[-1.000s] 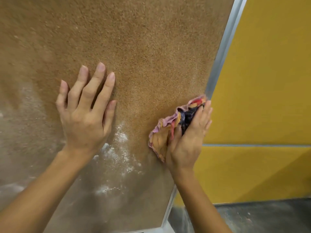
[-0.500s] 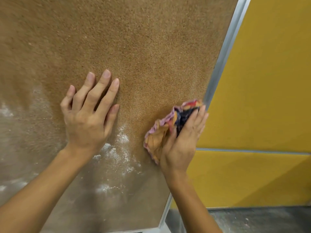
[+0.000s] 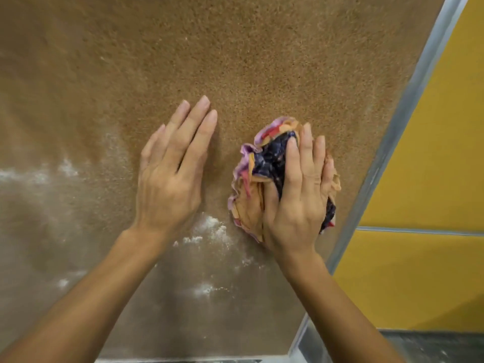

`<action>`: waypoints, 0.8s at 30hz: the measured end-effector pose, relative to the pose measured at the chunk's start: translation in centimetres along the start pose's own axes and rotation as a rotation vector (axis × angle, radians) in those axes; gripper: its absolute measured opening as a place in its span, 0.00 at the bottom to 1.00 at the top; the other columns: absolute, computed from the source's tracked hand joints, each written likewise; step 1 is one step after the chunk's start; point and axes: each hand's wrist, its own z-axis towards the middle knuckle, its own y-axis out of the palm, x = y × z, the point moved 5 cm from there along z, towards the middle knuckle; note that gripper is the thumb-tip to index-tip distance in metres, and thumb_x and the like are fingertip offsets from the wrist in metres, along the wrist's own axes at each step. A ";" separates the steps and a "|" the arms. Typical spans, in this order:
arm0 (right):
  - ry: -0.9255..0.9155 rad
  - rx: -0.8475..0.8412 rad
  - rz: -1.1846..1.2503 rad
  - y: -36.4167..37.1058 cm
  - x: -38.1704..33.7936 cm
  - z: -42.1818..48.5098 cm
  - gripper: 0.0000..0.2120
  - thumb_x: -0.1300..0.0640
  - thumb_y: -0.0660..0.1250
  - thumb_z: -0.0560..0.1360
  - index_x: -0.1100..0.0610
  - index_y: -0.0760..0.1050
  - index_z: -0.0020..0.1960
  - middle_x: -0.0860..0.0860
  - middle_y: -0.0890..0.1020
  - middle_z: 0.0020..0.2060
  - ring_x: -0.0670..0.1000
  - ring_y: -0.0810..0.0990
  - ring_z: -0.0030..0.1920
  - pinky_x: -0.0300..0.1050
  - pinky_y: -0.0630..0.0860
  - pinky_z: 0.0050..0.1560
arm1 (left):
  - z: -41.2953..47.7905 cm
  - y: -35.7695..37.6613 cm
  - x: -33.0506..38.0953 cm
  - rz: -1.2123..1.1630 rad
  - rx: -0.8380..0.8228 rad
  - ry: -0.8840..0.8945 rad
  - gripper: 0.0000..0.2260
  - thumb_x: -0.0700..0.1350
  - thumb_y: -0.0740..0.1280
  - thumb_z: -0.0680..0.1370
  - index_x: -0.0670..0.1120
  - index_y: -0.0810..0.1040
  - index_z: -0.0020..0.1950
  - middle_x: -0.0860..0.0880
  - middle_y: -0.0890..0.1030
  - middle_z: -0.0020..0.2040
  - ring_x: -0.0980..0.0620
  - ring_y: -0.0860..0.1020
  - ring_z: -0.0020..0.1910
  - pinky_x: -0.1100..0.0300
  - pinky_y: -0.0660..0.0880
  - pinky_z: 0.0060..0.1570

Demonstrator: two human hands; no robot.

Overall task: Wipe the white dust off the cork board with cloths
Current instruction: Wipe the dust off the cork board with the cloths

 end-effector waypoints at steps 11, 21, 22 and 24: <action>-0.231 -0.218 -0.084 0.6 -2.4 -7.7 0.24 0.53 0.54 0.86 0.55 0.58 0.80 0.52 0.56 0.82 0.53 0.56 0.81 0.58 0.53 0.80 | -5.9 -2.5 -6.5 0.125 0.030 -0.035 0.20 0.45 0.63 0.86 0.47 0.70 0.78 0.49 0.67 0.78 0.51 0.63 0.79 0.51 0.54 0.77; -0.272 -0.386 -0.161 2.1 -7.5 -13.9 0.25 0.53 0.54 0.85 0.57 0.57 0.81 0.54 0.58 0.80 0.54 0.55 0.82 0.58 0.54 0.80 | -5.9 -2.5 -6.3 -0.021 0.146 -0.093 0.17 0.44 0.60 0.87 0.51 0.72 0.76 0.54 0.70 0.77 0.51 0.67 0.76 0.50 0.56 0.74; -0.270 -0.393 -0.175 1.2 -7.0 -12.6 0.24 0.53 0.53 0.86 0.57 0.58 0.80 0.55 0.60 0.79 0.54 0.56 0.81 0.59 0.55 0.80 | -5.8 -2.7 -6.4 -0.036 0.130 -0.100 0.17 0.43 0.60 0.87 0.51 0.73 0.76 0.54 0.71 0.77 0.52 0.68 0.76 0.51 0.56 0.73; -0.148 -0.311 -0.185 0.0 -6.2 -8.1 0.23 0.53 0.52 0.86 0.60 0.60 0.79 0.57 0.62 0.79 0.58 0.58 0.81 0.63 0.55 0.79 | -5.6 -3.3 -6.8 -0.051 0.103 -0.084 0.18 0.41 0.59 0.87 0.52 0.73 0.75 0.55 0.71 0.76 0.52 0.69 0.75 0.53 0.57 0.71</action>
